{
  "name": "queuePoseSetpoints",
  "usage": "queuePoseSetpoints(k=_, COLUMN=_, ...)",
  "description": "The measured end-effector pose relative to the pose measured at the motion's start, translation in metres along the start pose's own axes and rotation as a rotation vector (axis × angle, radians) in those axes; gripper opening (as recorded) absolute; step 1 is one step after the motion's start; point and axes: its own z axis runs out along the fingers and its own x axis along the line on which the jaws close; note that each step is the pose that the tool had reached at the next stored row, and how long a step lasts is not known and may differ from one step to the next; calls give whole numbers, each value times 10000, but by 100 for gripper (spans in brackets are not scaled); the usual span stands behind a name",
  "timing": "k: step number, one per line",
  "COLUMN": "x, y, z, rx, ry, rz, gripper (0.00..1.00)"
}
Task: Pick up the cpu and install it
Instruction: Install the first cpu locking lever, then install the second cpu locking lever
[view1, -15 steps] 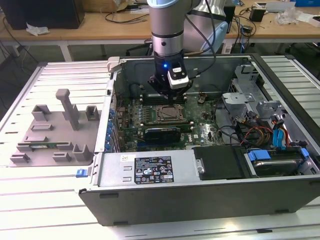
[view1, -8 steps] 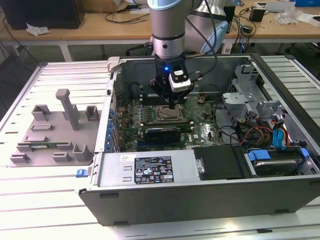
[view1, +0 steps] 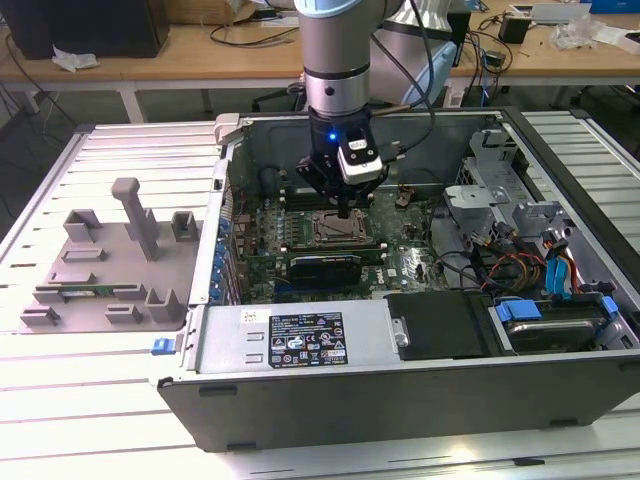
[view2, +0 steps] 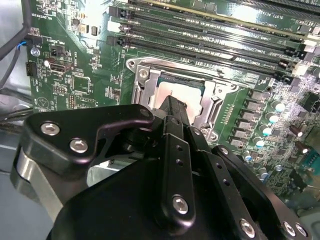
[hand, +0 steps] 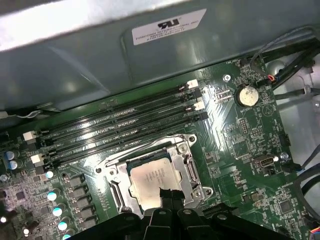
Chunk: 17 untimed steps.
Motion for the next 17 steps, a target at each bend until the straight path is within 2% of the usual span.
queuePoseSetpoints(k=13, x=-2, y=0, z=-17, rx=0, ry=0, rz=0, gripper=11)
queuePoseSetpoints(k=17, x=-14, y=-37, z=-16, rx=2, ry=0, rz=-1, gripper=11)
